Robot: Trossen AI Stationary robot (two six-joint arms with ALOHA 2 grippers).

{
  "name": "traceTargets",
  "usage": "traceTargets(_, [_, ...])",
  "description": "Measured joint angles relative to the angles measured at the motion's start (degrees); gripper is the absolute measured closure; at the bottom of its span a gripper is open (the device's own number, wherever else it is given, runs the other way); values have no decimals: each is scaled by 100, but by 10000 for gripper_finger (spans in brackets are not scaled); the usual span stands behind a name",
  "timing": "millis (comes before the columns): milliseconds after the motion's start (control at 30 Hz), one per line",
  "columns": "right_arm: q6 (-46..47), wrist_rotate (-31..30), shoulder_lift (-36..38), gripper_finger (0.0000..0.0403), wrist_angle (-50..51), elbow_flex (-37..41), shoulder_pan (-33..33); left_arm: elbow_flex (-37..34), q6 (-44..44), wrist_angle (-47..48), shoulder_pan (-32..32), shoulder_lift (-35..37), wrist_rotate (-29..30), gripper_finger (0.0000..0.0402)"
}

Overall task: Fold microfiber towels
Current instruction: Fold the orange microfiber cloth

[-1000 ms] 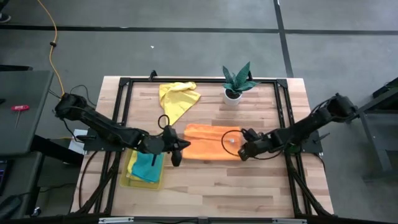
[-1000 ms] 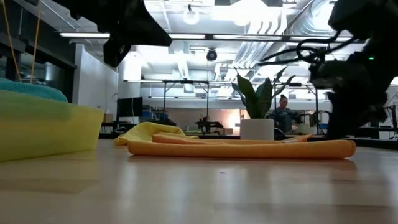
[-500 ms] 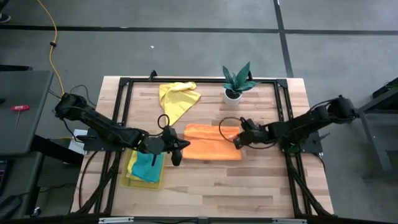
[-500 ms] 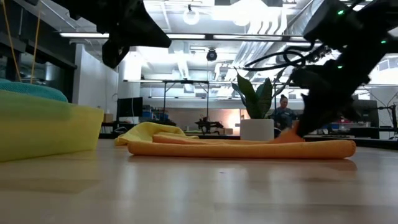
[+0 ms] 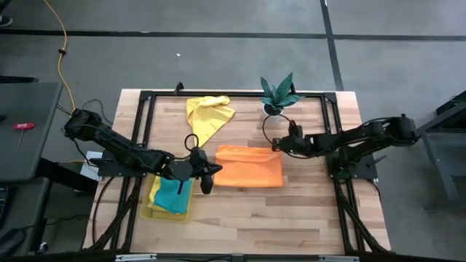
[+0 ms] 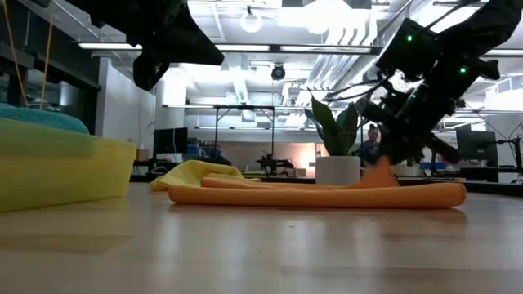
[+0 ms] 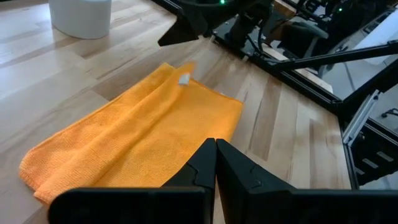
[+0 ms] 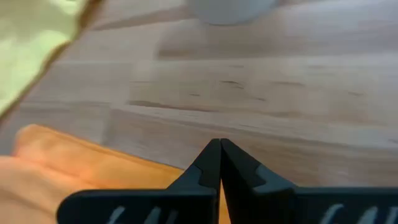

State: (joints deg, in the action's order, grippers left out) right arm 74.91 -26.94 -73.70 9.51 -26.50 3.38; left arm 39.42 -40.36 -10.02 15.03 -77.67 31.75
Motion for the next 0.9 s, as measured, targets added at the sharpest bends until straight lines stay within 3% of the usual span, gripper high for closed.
traceTargets(200, [199,-220,351,403,707,2,-235,35,-208,636,-116,0,-137,401])
traceTargets(333, [-347,90,764,403,655,2,-519,362,-766,2146,-623,-1,-1088,401])
traceTargets(467, [-532,370,969,403,677,2,-838,459,-1031,3284,-1295,-110,-1611,401])
traceTargets(667, [-140,115,874,403,683,2,-1181,469,-566,3152,-2254,-687,-2854,401])
traceTargets(900, [-32,20,797,403,615,2,-1324,572,-409,2797,-2621,-1448,-3285,401])
